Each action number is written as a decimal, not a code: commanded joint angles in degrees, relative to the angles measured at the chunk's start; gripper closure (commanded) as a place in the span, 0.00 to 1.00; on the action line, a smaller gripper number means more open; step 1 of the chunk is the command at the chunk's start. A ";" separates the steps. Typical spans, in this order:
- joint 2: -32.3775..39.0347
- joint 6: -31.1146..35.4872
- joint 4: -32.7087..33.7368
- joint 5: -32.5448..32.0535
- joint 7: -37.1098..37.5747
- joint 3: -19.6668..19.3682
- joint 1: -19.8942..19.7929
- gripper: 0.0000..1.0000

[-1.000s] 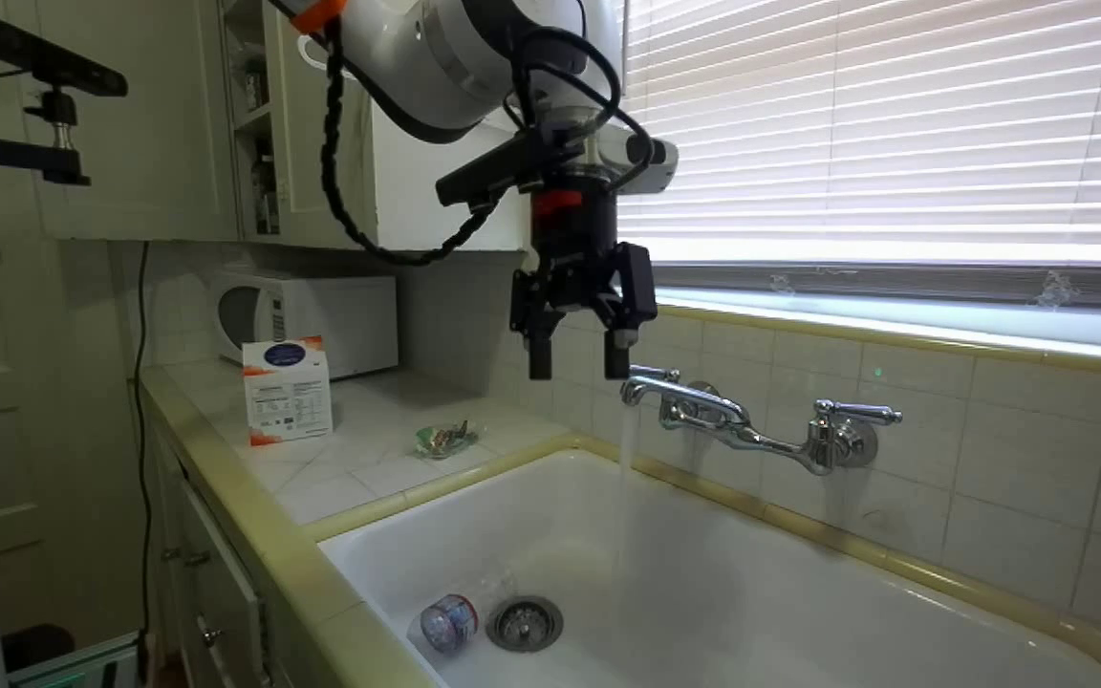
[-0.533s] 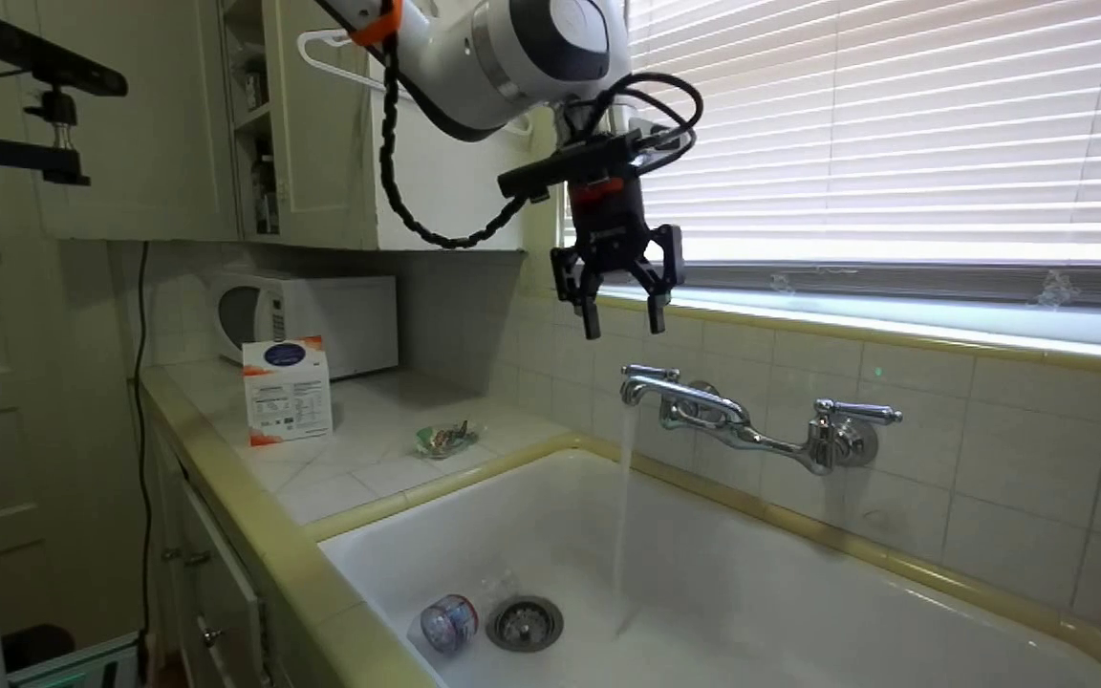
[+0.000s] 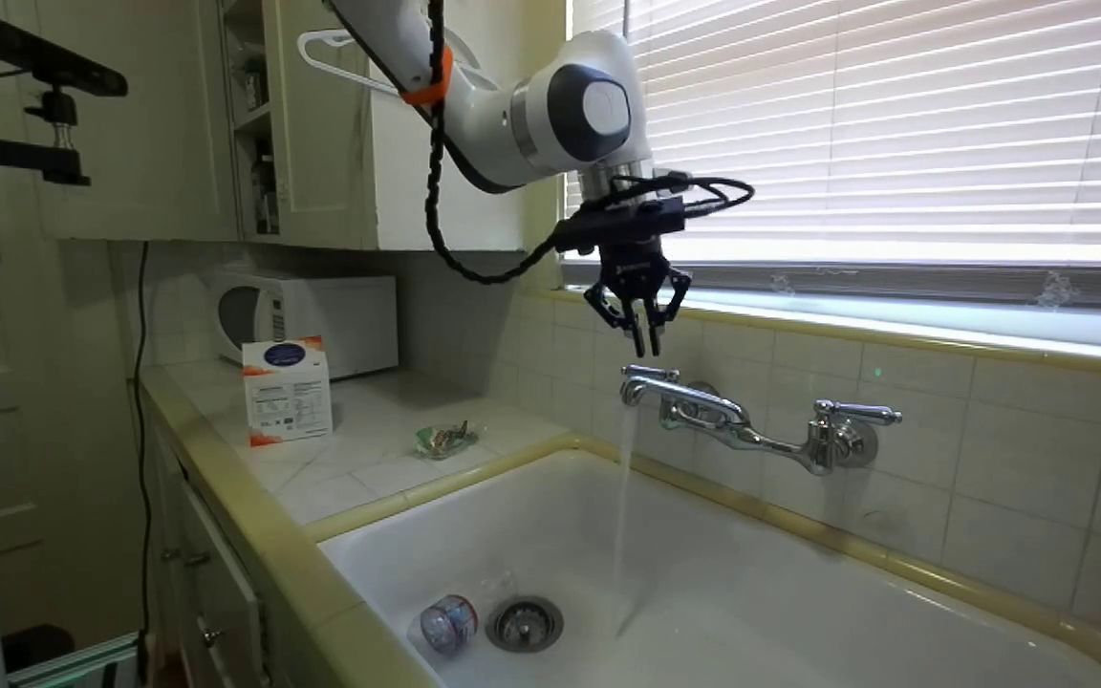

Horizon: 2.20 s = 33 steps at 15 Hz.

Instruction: Move the faucet handle on the left to the back.

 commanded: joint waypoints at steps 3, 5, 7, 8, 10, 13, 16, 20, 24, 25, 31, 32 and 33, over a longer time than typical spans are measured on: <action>4.66 4.32 0.96 7.21 -8.94 1.24 -0.18 1.00; 5.42 4.91 1.07 8.26 -9.99 1.74 -0.29 1.00; 5.92 5.50 0.96 9.00 -10.43 2.14 -0.38 1.00; 6.13 5.77 0.94 9.10 -10.26 2.27 -0.39 1.00; 6.66 6.67 0.69 8.73 -8.76 2.37 -0.33 1.00; 7.22 9.06 0.37 7.86 -6.34 2.26 -0.27 1.00; 8.06 12.27 0.19 8.79 -3.76 2.51 -0.27 1.00; 9.88 14.93 0.26 8.76 -0.89 3.09 -0.05 1.00; 11.16 18.41 0.66 10.66 1.96 4.05 -0.16 1.00; 11.36 19.09 0.91 10.82 2.82 4.07 -0.15 1.00; 13.05 21.58 2.64 10.96 8.36 3.82 0.05 1.00; 13.34 21.96 2.94 10.54 9.93 3.58 0.22 1.00; 13.65 21.90 3.40 10.61 11.29 3.50 0.31 1.00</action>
